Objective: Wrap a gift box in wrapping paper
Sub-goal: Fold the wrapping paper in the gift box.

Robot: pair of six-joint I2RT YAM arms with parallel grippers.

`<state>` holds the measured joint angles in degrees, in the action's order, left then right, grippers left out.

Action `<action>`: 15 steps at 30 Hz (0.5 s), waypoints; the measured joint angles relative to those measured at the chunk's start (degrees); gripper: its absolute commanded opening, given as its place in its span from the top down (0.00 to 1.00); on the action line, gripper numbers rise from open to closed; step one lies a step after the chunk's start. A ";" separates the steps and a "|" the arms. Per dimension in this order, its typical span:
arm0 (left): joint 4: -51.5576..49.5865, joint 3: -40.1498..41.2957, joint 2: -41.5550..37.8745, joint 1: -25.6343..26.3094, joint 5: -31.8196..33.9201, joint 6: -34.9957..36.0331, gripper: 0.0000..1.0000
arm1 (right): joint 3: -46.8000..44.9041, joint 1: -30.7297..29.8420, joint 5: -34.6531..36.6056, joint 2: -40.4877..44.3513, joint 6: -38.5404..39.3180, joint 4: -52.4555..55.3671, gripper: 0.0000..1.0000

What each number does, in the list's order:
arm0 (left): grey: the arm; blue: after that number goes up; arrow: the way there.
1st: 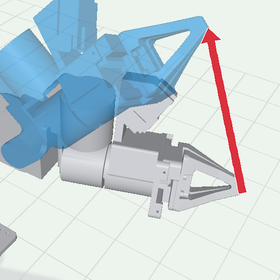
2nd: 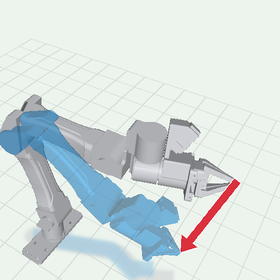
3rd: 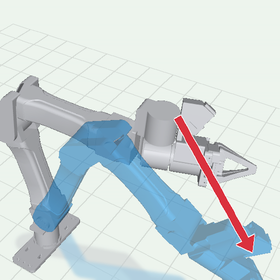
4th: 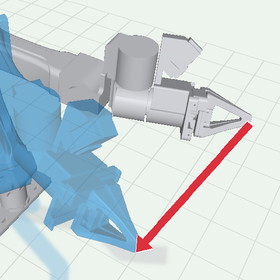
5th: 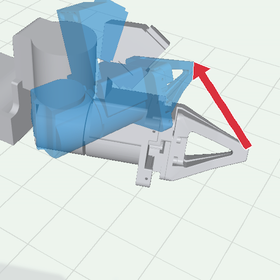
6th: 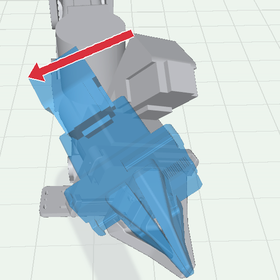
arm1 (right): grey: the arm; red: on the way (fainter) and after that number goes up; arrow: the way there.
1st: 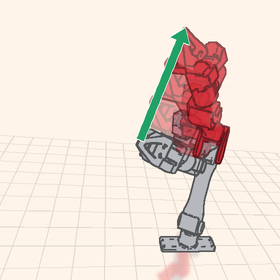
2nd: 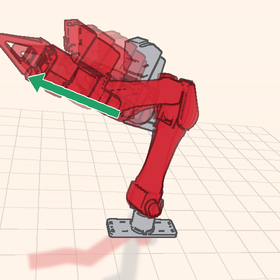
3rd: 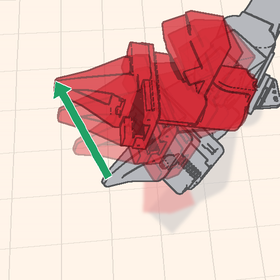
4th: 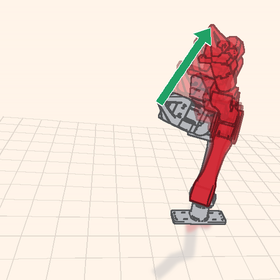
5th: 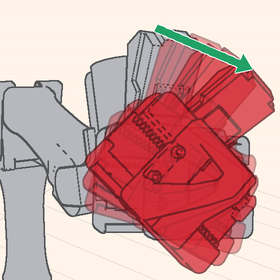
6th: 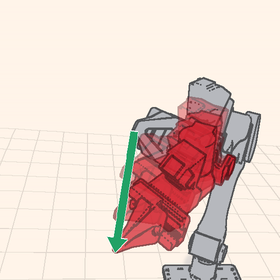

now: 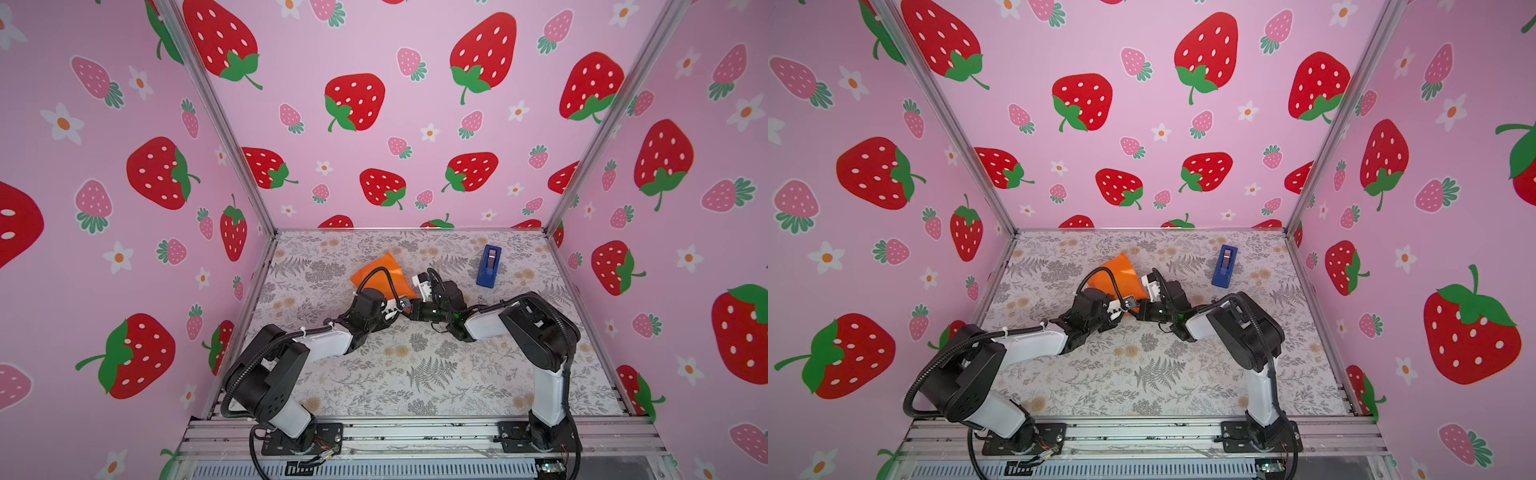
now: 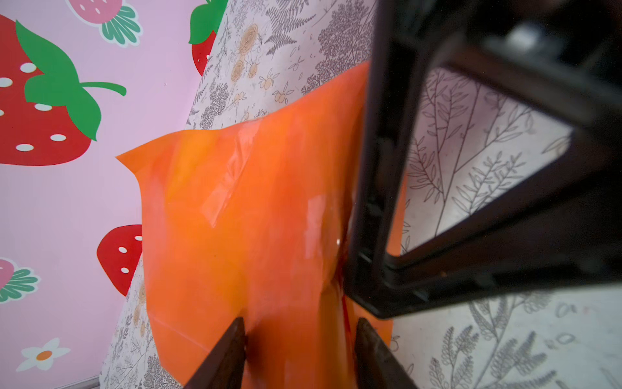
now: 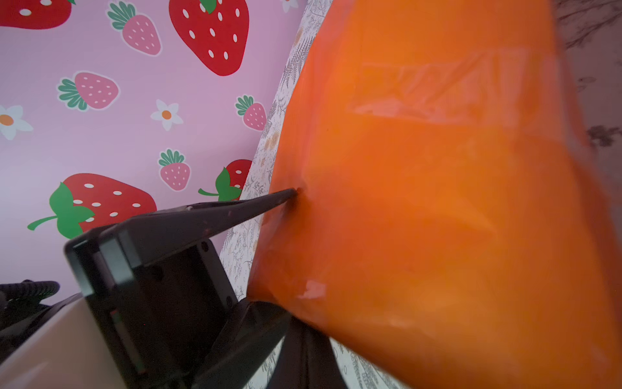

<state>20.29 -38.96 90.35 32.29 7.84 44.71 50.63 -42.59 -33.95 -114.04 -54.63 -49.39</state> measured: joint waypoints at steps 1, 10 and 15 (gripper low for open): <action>0.00 -0.04 0.00 -0.15 -0.39 -0.20 0.54 | 0.17 0.02 -0.04 -0.33 -0.20 -0.11 0.97; -0.17 -0.37 0.00 -0.33 -0.85 -0.87 0.59 | -0.90 0.28 0.11 -0.22 -0.57 -0.04 0.97; -0.17 -0.37 0.00 -0.33 -0.90 -0.90 0.60 | -3.85 2.29 1.64 4.63 1.97 4.70 0.97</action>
<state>20.12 -39.33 90.35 31.97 6.94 43.81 46.78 -40.29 -32.32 -109.40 -52.66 -44.69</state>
